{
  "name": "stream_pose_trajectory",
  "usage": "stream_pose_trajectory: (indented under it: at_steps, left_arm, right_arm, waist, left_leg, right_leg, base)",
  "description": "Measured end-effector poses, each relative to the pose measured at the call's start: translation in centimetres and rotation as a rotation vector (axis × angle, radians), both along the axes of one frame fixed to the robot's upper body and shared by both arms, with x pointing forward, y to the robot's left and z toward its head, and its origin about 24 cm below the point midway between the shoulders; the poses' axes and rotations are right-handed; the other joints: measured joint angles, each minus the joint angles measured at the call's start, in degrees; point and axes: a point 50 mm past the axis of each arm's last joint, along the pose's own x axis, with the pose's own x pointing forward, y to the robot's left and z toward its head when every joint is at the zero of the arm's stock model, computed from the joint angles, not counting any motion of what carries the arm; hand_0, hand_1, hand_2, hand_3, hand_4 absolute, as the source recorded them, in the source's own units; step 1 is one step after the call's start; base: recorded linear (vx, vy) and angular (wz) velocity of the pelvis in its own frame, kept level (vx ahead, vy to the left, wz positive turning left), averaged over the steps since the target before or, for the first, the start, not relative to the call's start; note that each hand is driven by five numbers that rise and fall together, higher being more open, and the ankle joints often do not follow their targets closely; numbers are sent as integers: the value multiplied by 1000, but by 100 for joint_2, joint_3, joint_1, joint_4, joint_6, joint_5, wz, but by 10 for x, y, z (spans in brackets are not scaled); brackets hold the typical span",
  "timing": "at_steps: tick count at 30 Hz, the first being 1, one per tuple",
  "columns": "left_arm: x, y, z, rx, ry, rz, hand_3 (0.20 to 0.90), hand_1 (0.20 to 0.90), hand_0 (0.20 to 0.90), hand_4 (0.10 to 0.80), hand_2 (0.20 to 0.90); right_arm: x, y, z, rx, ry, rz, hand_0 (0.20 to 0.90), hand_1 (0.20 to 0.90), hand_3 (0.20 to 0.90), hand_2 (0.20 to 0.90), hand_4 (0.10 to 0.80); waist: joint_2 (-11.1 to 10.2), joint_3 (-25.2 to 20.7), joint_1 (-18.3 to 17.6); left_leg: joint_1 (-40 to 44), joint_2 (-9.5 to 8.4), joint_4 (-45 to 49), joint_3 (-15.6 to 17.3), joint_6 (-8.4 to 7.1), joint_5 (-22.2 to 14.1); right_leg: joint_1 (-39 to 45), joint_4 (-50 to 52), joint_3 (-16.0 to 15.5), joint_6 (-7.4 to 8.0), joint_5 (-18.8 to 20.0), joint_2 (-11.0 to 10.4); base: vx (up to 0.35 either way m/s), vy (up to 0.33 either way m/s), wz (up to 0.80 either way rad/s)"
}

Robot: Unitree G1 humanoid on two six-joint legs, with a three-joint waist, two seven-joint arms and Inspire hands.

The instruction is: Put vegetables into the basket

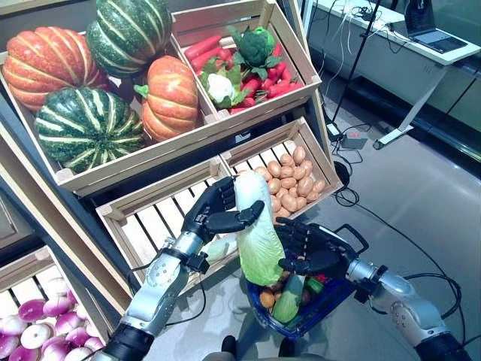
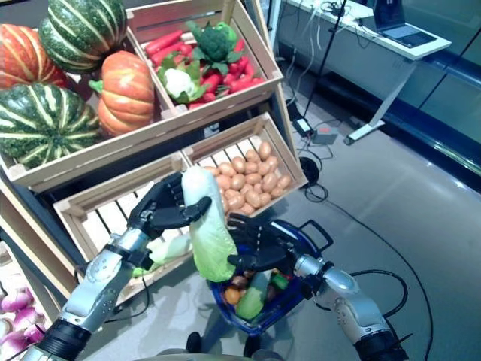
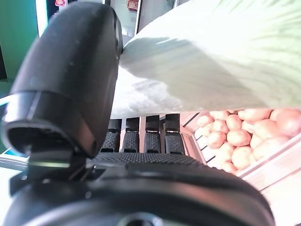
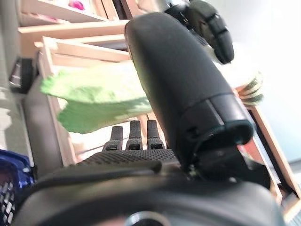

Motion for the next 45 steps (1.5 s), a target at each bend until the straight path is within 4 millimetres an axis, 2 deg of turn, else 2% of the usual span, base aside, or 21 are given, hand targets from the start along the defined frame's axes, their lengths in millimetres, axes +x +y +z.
stream_pose_trajectory:
  at_steps: [8, 18, 22, 28, 38, 45]
  left_arm:
    - [0, 1, 0, 15, 4, -3, 300, 300, 300, 400, 300]
    - [-2, 0, -3, 25, 23, -28, 300, 300, 300, 400, 300]
    - [-2, 1, -3, 21, 25, -18, 300, 300, 300, 400, 300]
    - [-2, -3, 1, -8, 12, -1, 300, 300, 300, 400, 300]
    - [-3, -9, 7, -44, -14, 15, 300, 300, 300, 400, 300]
    - [-3, -10, 7, -57, -9, 13, 300, 300, 300, 400, 300]
  right_arm:
    - [5, 5, 1, -30, 55, 53, 900, 900, 900, 900, 800]
    - [9, 2, 4, -92, 92, 122, 900, 900, 900, 900, 800]
    - [9, 3, 2, -99, 103, 102, 900, 900, 900, 900, 800]
    - [8, 18, -10, -109, 139, 5, 900, 900, 900, 900, 800]
    - [9, 30, -17, -126, 176, -112, 900, 900, 900, 900, 800]
    - [3, 38, -22, -142, 221, -86, 900, 900, 900, 900, 800]
  waist:
    - [56, -49, 8]
    - [54, -172, 20]
    - [57, -212, 17]
    - [58, -212, -10]
    - [87, -230, -32]
    - [103, -239, -22]
  left_leg:
    - [0, -2, 0, 2, 2, 2]
    - [1, -3, 0, 3, 3, 2]
    - [4, -2, 0, 8, 3, 2]
    - [23, -5, -4, 44, 7, 0]
    - [25, -5, -4, 53, 7, 0]
    - [19, -5, -4, 60, 8, 0]
  right_leg:
    - [-1, 0, 1, 4, 3, -3]
    - [-2, 0, 4, 5, 2, -4]
    - [-2, 0, 14, 5, 3, -1]
    - [-7, 0, 102, 10, 10, 3]
    - [-13, 0, 115, 11, 10, 4]
    - [-23, 0, 121, 11, 10, 4]
  base:
    - [0, 0, 0]
    - [0, 0, 0]
    - [0, 0, 0]
    - [-3, 1, -3]
    - [0, 0, 0]
    - [0, 0, 0]
